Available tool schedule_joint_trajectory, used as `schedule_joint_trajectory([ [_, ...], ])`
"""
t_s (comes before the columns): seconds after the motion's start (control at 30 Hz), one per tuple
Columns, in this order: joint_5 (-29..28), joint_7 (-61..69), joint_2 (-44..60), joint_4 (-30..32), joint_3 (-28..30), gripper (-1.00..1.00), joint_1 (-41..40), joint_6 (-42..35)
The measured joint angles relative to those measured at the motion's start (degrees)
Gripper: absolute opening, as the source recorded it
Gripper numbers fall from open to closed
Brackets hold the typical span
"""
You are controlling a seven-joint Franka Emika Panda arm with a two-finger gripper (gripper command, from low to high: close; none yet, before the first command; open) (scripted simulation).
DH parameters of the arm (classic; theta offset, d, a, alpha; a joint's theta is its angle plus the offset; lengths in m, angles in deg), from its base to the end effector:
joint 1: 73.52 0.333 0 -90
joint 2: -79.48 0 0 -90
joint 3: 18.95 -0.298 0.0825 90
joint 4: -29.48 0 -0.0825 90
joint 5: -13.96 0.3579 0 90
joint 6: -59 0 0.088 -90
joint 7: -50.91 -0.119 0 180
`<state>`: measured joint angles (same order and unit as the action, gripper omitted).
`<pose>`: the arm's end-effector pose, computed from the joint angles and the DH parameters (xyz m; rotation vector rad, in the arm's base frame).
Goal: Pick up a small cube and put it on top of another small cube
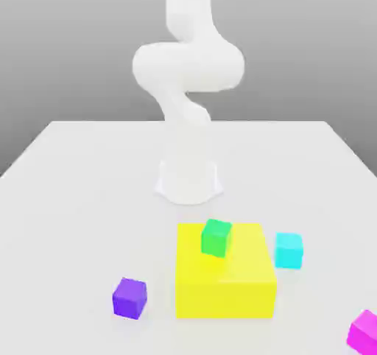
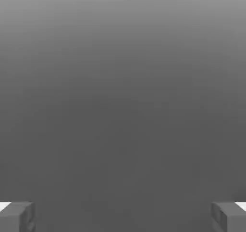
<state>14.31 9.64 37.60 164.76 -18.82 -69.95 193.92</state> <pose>0.3688 0.0221 0.6403 -2.5572 0.8801 -0.9441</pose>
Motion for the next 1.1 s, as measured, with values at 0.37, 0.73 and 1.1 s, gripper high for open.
schedule_joint_trajectory([
  [0.37,2.16,24.46,21.36,17.64,-1.21,0.0,17.34,16.14],
  [0.73,-2.85,39.41,47.29,29.82,-4.23,0.0,28.47,35.72],
  [1.1,-4.87,37.93,55.79,28.44,-0.93,-1.0,31.31,42.63],
])
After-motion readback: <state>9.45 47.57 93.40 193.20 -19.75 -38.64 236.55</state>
